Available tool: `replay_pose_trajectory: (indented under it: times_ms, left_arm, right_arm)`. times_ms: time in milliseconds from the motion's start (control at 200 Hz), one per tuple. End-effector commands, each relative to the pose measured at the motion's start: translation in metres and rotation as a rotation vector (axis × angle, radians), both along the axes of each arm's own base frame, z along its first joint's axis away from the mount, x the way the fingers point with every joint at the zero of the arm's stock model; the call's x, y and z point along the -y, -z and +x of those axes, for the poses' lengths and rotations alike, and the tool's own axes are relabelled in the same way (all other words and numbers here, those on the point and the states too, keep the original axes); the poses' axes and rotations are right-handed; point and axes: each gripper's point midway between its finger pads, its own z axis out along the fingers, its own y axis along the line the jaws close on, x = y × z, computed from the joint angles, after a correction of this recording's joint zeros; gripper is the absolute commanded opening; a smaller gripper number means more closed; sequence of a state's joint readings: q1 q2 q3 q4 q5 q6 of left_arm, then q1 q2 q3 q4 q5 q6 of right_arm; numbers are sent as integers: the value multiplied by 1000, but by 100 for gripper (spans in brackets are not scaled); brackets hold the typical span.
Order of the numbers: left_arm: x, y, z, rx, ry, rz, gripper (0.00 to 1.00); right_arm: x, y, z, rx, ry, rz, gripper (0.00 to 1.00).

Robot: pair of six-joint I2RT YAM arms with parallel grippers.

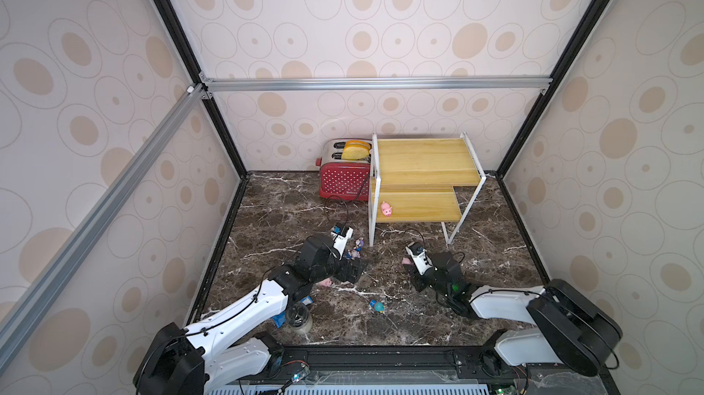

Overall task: Organize plastic toys on shelves
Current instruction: Pick up the plastic toy at the center of the board, then place the plastic toy on the shelf.

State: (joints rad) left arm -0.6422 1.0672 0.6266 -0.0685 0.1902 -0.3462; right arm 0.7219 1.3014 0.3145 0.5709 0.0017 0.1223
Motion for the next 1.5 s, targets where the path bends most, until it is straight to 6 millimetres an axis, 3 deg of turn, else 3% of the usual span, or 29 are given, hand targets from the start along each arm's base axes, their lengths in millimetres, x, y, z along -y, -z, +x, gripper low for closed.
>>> replay_pose_trajectory:
  times_ms: [0, 145, 290, 596, 791, 951, 1282, 1492]
  left_arm:
    - [-21, -26, 18, 15, -124, -46, 99]
    - [-22, -48, 22, 57, -108, -35, 99]
    - [-21, -66, 25, 93, -101, -43, 99]
    - [-25, -63, 22, 92, -104, -26, 99]
    - [-21, -67, 19, 99, -80, -46, 99]
    - [-12, -71, 14, 111, -26, -83, 99]
    - [-5, -73, 12, 123, 18, -104, 99]
    - [-5, -71, 11, 120, 18, -99, 99]
  right_arm:
    - [5, -23, 3, 13, 21, -30, 26]
    - [-1, -65, 14, 61, 18, -14, 27]
    - [-6, -103, 39, 129, 67, -18, 27]
    - [-25, -143, 94, 224, 168, 85, 28]
    - [-39, -140, 117, 243, 190, 110, 29]
    - [-38, -136, 127, 241, 236, 120, 29]
    - [-43, -122, 134, 209, 247, 119, 34]
    - [-40, -119, 137, 208, 269, 109, 44]
